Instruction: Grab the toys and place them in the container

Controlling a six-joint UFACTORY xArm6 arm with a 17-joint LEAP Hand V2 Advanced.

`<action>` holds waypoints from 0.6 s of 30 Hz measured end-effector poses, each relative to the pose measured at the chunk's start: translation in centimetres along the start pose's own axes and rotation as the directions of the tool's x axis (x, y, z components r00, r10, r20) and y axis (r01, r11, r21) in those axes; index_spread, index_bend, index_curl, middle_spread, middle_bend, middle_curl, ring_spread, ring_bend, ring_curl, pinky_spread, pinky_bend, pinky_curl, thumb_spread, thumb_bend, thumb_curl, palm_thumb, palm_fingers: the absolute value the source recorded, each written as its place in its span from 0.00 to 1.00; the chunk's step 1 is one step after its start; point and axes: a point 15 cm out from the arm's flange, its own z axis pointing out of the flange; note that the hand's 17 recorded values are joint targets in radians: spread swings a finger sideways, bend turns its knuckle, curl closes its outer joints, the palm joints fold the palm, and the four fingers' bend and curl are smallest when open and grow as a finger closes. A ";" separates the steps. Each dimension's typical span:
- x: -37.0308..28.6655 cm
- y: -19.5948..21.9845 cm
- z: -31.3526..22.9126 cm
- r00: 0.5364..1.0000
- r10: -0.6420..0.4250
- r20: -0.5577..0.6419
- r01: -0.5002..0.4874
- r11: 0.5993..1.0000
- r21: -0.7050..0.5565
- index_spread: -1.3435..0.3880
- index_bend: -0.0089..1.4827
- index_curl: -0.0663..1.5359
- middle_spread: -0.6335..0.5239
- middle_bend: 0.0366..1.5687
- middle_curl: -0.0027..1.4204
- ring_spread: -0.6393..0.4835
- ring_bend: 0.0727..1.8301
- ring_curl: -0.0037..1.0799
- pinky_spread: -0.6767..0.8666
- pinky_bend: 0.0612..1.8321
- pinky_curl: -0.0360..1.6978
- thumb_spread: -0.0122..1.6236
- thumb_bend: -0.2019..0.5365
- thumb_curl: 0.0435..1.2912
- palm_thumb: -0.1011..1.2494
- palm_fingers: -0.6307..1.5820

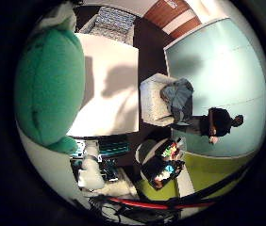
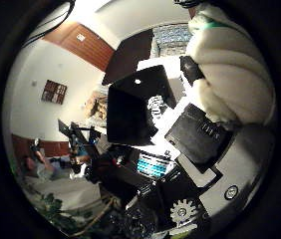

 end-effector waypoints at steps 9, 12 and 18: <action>-6.2 -1.7 -0.4 0.995 -0.086 0.055 0.086 0.996 0.007 0.60 0.64 0.67 0.36 0.76 0.70 0.33 0.70 0.82 0.28 0.65 0.64 0.42 0.25 0.65 0.84 0.75; -8.4 -2.3 -0.5 0.990 -0.116 0.074 0.116 0.993 0.008 0.59 0.64 0.67 0.36 0.76 0.71 0.33 0.69 0.82 0.28 0.64 0.65 0.42 0.25 0.65 0.84 0.75; -12.1 -3.0 0.8 0.981 -0.169 0.097 0.170 0.985 -0.010 0.59 0.63 0.68 0.36 0.75 0.71 0.33 0.68 0.83 0.27 0.63 0.65 0.42 0.25 0.65 0.84 0.76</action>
